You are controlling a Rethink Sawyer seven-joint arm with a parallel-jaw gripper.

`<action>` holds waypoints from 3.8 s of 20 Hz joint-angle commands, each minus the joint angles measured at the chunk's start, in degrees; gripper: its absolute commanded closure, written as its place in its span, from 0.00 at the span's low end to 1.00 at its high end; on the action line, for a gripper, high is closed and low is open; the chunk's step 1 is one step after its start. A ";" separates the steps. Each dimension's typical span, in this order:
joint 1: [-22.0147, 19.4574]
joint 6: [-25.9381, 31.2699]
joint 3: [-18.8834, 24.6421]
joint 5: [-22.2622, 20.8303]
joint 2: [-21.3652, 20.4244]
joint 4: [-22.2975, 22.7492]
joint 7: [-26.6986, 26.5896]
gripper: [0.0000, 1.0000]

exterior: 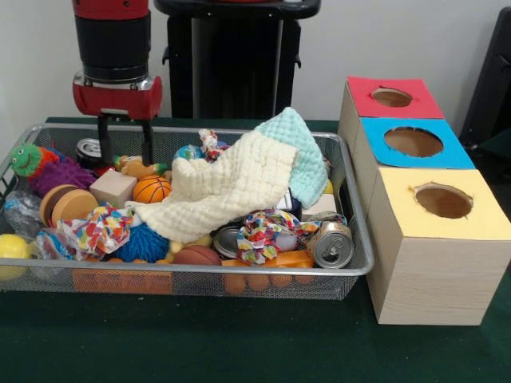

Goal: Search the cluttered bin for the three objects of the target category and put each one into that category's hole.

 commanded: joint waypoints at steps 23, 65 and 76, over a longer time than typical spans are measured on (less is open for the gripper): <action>-4.62 11.75 3.83 -8.28 12.52 -19.61 -14.57 0.00; -9.37 -2.83 -3.51 -15.30 16.57 -10.08 -3.57 0.00; -10.28 -4.39 -3.61 -15.75 19.28 -10.65 -3.95 0.00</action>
